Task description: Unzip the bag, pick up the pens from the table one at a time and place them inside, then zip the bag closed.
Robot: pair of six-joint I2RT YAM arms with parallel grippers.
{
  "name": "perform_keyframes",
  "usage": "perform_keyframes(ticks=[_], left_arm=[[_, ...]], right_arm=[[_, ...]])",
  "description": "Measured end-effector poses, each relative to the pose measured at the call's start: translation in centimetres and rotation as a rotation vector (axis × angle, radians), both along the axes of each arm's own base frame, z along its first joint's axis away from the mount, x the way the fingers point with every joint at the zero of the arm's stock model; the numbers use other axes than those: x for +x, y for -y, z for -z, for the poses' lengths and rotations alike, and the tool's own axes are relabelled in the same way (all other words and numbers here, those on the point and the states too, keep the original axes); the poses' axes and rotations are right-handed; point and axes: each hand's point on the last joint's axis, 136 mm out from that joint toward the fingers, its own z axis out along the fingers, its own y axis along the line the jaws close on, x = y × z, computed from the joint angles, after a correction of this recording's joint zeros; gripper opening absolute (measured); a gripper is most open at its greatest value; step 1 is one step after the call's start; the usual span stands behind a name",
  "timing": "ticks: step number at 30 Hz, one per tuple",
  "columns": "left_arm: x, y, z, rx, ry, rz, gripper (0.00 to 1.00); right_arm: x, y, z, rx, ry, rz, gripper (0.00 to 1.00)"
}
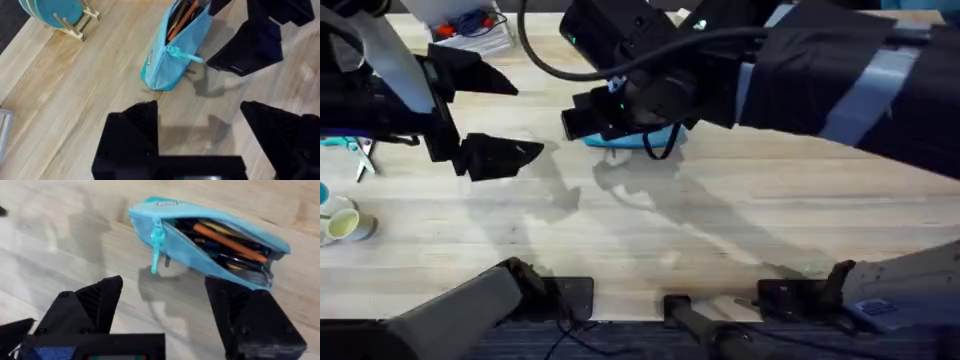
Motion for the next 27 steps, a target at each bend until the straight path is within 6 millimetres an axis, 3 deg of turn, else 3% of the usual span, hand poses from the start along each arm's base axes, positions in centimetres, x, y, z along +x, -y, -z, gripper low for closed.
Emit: perform_keyframes(ticks=[10,27], left_arm=[[0.0,0.0,0.0,0.000,0.000,0.000,0.995],[0.0,0.0,0.0,0.000,0.000,0.000,0.995]], right_arm=[[0.5,-0.5,-0.4,0.040,0.015,0.049,0.996],[1.2,-1.4,1.8,0.027,0.002,0.056,0.996]])
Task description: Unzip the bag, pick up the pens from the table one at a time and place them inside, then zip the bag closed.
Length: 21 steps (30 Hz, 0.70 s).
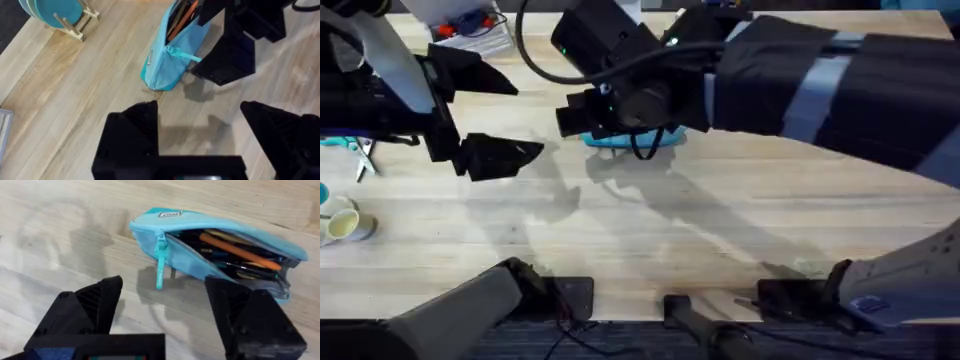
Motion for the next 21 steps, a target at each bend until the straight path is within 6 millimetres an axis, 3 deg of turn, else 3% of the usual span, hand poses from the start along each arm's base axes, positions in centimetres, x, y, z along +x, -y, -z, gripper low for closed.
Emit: perform_keyframes(ticks=[10,21], left_arm=[[0.0,0.0,0.0,0.000,0.000,0.000,0.995],[0.0,0.0,0.0,0.000,0.000,0.000,0.995]], right_arm=[[0.4,-0.5,2.2,-0.028,-0.020,0.001,0.996],[0.9,-1.2,2.0,-0.001,0.002,0.001,0.996]])
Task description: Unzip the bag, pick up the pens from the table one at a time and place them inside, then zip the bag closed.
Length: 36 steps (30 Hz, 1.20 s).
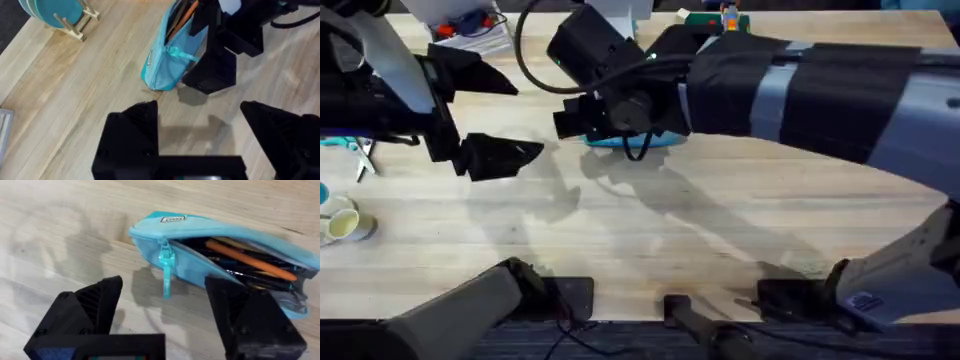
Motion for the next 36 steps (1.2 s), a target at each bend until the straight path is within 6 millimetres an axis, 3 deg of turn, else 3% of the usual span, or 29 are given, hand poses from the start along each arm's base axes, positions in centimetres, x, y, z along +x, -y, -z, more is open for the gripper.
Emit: perform_keyframes(ticks=[20,27,36], left_arm=[[0.0,0.0,0.0,0.000,0.000,0.000,0.995],[0.0,0.0,0.0,0.000,0.000,0.000,0.995],[0.0,0.0,0.0,0.000,0.000,0.000,0.995]], right_arm=[[1.1,-0.1,0.1,-0.009,0.048,0.026,0.993],[1.3,-0.1,2.2,-0.061,0.037,0.010,0.995],[1.9,0.0,2.3,-0.074,0.067,0.022,0.993]])
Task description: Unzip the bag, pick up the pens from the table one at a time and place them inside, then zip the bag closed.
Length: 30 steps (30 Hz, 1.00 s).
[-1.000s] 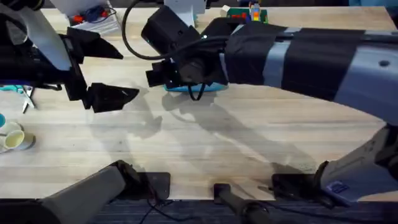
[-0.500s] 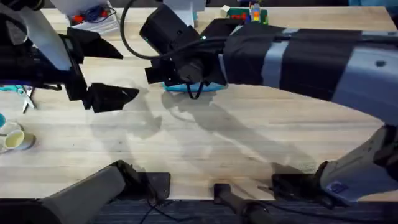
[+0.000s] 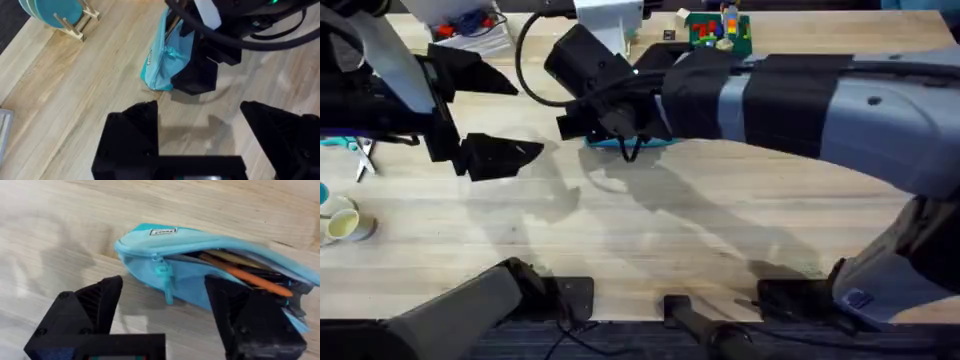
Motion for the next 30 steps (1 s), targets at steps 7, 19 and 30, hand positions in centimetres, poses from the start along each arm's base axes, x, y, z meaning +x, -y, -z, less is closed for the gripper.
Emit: perform_keyframes(ticks=[7,19,30], left_arm=[[0.0,0.0,0.0,0.000,0.000,0.000,0.995],[0.0,0.0,0.0,0.000,-0.001,0.000,0.996],[0.0,0.0,0.0,0.000,0.000,0.000,0.995]], right_arm=[[0.3,0.4,-0.2,-0.032,0.036,0.021,0.991],[0.4,1.2,-0.2,-0.058,0.043,0.055,0.813],[1.3,0.5,0.2,-0.043,0.071,0.052,0.443]])
